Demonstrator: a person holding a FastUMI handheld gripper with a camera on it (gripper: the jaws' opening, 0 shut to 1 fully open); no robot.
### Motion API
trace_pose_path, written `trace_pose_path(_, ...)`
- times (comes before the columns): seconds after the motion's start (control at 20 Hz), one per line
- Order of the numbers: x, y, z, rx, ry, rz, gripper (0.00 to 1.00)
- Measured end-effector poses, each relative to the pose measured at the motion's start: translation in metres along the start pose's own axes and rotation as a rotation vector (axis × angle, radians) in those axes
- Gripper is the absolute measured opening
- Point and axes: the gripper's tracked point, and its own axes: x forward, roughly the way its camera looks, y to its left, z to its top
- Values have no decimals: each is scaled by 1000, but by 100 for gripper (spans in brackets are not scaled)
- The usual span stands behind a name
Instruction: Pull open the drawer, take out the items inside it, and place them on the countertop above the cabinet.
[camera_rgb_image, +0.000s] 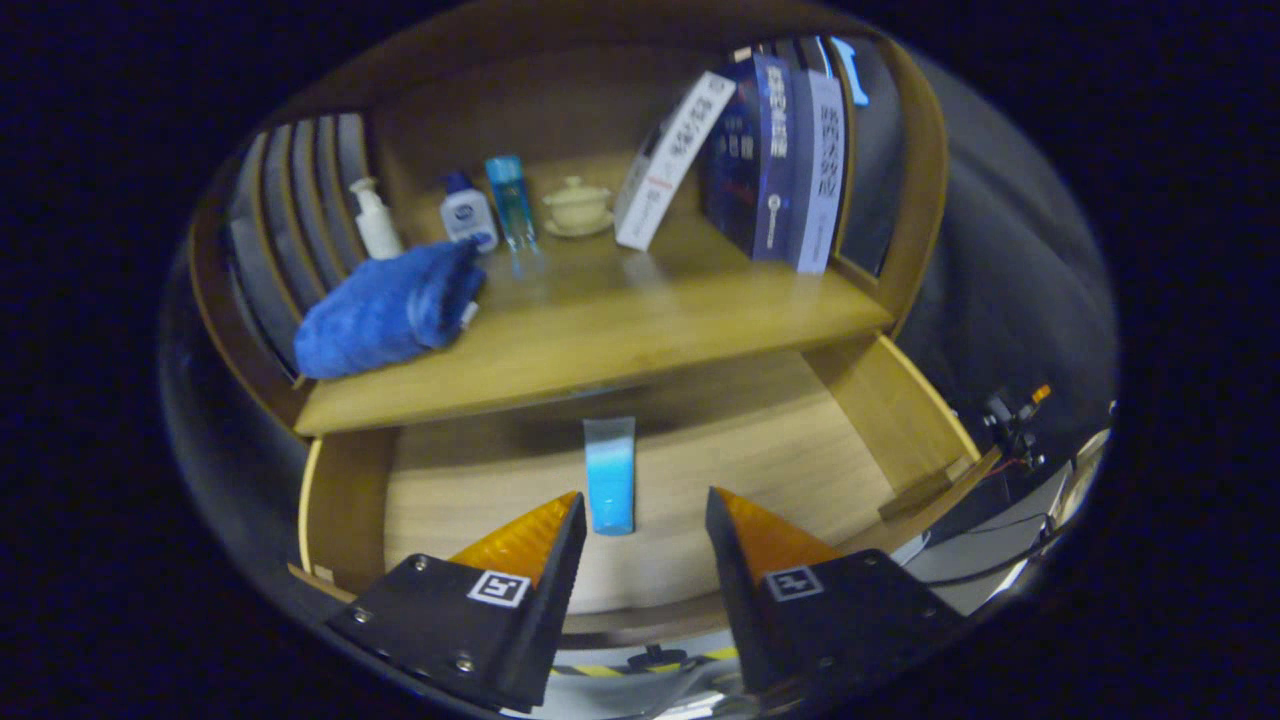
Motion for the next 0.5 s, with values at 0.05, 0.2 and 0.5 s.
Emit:
trace_pose_path(0.05,10,2,-4,-1,44,-2,68)
trace_pose_path(0.2,35,0,-11,2,123,-27,68)
trace_pose_path(0.5,66,22,-14,-14,187,-1,68)
